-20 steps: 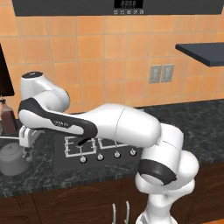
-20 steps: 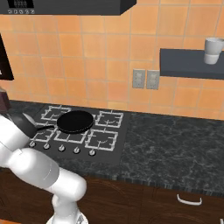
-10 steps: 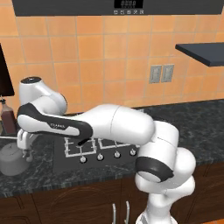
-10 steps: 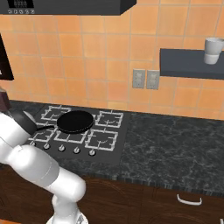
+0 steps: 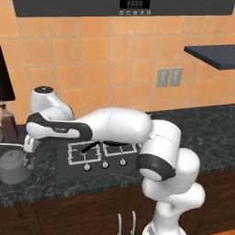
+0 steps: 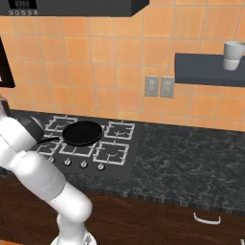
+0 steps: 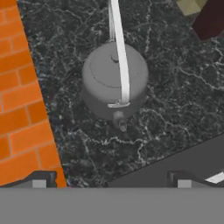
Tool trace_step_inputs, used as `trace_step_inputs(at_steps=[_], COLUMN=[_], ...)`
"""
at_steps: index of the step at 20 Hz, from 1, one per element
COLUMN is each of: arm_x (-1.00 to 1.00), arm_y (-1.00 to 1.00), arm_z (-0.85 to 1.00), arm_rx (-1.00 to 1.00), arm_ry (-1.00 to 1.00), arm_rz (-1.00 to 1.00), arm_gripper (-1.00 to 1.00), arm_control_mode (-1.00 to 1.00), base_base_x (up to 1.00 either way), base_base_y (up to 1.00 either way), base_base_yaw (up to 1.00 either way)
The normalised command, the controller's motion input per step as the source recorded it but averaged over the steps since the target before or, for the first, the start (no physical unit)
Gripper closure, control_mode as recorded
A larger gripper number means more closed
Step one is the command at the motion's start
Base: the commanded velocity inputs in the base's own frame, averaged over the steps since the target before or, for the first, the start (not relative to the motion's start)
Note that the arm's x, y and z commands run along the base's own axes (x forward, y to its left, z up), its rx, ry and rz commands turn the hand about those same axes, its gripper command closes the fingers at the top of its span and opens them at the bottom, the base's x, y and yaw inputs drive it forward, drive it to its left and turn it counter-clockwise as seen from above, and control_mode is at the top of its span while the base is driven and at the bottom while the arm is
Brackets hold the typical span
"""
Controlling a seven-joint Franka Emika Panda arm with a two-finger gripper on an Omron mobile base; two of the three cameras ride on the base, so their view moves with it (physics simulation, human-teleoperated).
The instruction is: Pick the kettle from the counter and place it on a stove burner. Then turn the burner on.
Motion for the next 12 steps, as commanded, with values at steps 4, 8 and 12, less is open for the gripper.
trace_step_inputs(at_steps=[4, 8, 12], arm_x=[-0.04, -0.10, 0.00], arm_y=[0.41, 0.44, 0.41], arm_z=[-0.01, 0.01, 0.01], arm_rx=[0.00, 0.00, 0.00], arm_ry=[-0.01, -0.02, 0.00], arm_rz=[0.04, 0.02, 0.01], arm_gripper=[-1.00, -1.00, -1.00], arm_control_mode=[-1.00, -1.00, -1.00], base_base_x=[0.00, 0.00, 0.00], base_base_y=[0.00, 0.00, 0.00], base_base_yaw=[0.00, 0.00, 0.00])
